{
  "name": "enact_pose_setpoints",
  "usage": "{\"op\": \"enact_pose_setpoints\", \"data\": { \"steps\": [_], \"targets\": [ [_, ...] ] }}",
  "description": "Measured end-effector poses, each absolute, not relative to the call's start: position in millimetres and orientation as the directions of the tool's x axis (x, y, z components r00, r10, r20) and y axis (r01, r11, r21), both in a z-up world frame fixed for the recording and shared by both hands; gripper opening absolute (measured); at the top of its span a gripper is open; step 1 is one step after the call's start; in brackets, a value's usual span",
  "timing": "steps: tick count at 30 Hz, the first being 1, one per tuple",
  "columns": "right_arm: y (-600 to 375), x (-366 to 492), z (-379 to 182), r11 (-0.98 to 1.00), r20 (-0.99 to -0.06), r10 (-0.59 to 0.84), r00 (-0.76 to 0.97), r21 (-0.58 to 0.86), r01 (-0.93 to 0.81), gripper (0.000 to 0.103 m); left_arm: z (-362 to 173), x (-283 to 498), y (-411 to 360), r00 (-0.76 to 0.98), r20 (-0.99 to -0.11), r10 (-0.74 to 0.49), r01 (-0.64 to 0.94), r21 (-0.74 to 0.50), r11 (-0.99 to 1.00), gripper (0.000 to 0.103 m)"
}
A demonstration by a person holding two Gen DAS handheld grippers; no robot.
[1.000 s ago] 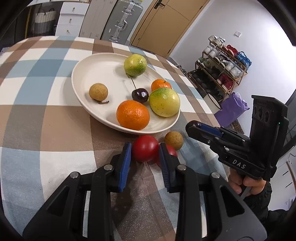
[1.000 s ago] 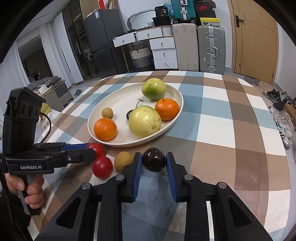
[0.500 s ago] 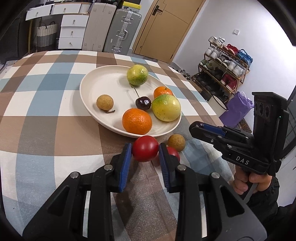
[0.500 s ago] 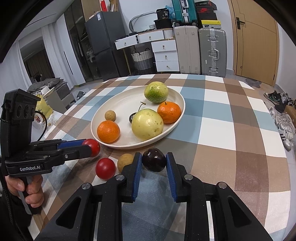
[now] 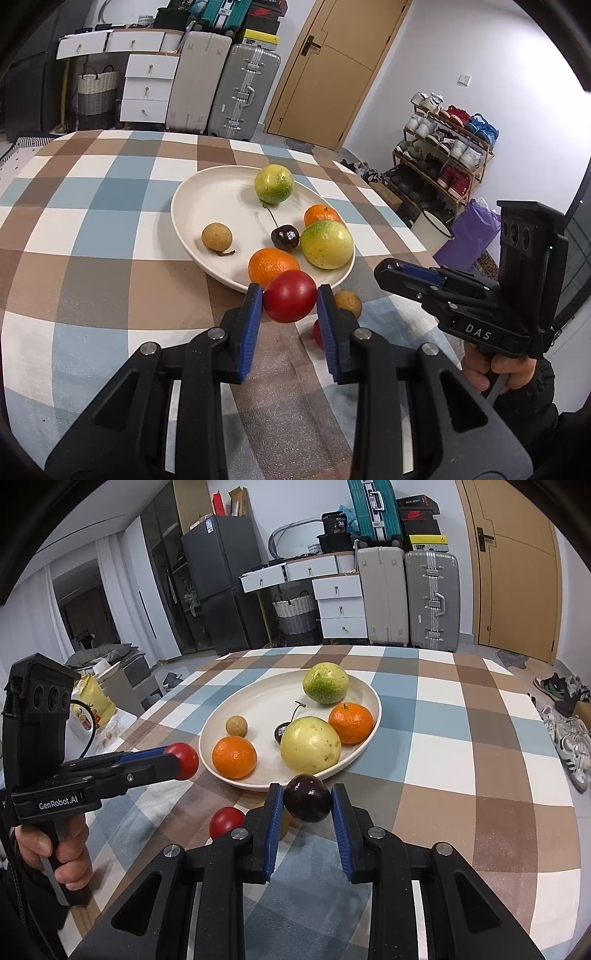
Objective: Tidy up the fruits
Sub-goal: 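Lift and carry the dark plum and red tomato over the white plate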
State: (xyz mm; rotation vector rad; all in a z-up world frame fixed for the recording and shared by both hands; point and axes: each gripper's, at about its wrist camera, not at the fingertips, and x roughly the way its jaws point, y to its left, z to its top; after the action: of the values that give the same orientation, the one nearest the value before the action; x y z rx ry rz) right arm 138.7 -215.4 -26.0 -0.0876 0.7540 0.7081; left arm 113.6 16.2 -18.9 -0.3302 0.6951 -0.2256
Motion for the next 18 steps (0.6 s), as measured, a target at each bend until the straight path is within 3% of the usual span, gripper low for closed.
{"op": "enact_pose_setpoints", "data": {
  "steps": [18],
  "targets": [
    [-209, 140, 0, 0.768, -0.618, 0.57, 0.541, 0.168, -0.618, 0.027, 11, 111, 18, 0.802, -0.56, -0.209, 0.05, -0.286, 0.957, 0.027]
  ]
}}
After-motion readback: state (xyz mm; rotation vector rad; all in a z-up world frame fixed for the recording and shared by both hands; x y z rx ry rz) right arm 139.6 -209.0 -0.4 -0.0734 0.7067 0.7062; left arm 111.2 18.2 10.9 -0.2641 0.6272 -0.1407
